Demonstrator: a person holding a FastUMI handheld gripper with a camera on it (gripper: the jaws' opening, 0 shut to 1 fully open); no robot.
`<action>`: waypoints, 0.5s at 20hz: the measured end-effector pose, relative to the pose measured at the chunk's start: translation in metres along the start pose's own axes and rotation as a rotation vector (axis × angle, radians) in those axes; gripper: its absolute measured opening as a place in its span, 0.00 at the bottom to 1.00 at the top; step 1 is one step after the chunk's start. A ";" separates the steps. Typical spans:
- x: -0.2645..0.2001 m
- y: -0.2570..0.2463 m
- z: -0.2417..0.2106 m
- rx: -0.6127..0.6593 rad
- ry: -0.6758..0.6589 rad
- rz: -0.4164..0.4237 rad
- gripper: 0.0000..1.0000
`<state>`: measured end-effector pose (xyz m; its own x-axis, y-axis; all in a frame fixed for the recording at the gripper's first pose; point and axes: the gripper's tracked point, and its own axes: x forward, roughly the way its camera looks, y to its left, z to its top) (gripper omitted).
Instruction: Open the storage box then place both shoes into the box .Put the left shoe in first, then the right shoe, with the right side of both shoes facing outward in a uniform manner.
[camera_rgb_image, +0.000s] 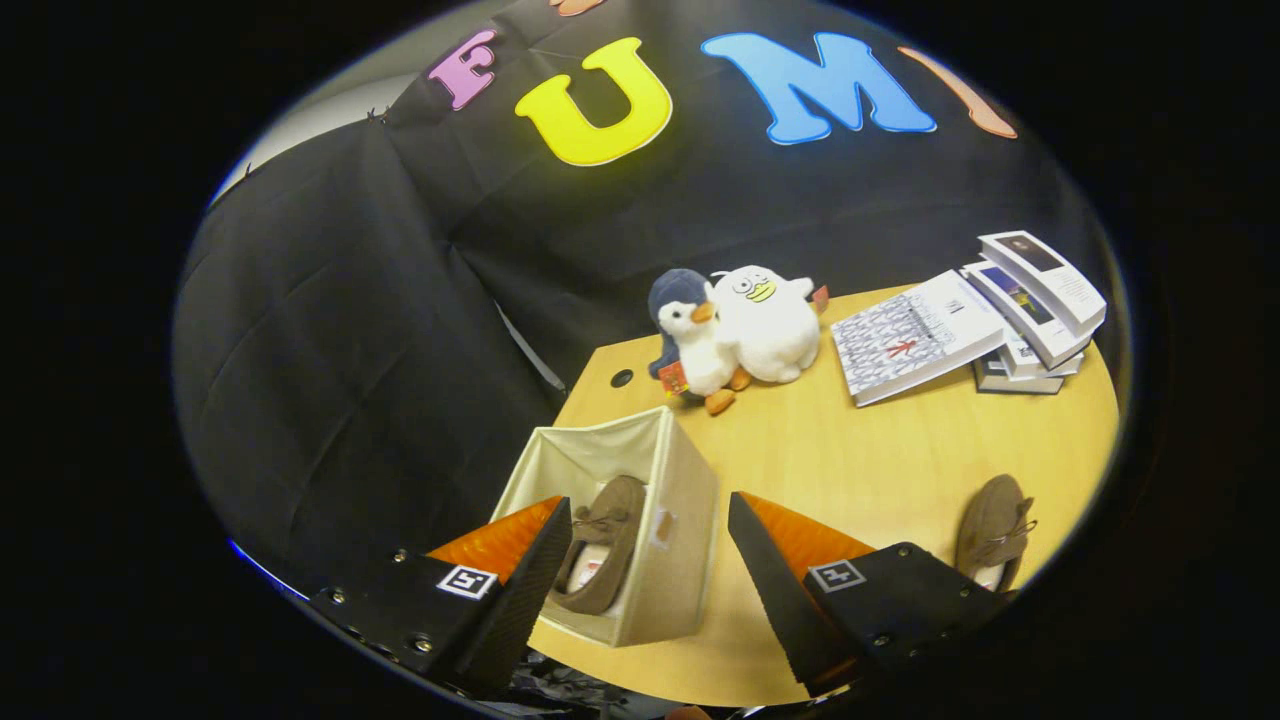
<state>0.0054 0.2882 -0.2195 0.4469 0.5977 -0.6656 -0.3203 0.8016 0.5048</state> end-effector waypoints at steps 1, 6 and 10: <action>-0.006 -0.012 0.000 -0.005 -0.003 -0.018 0.97; -0.035 -0.075 0.002 -0.021 -0.019 -0.128 0.98; -0.058 -0.123 0.001 -0.038 -0.032 -0.205 0.98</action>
<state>0.0195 0.1544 -0.2426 0.5321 0.4214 -0.7343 -0.2510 0.9069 0.3385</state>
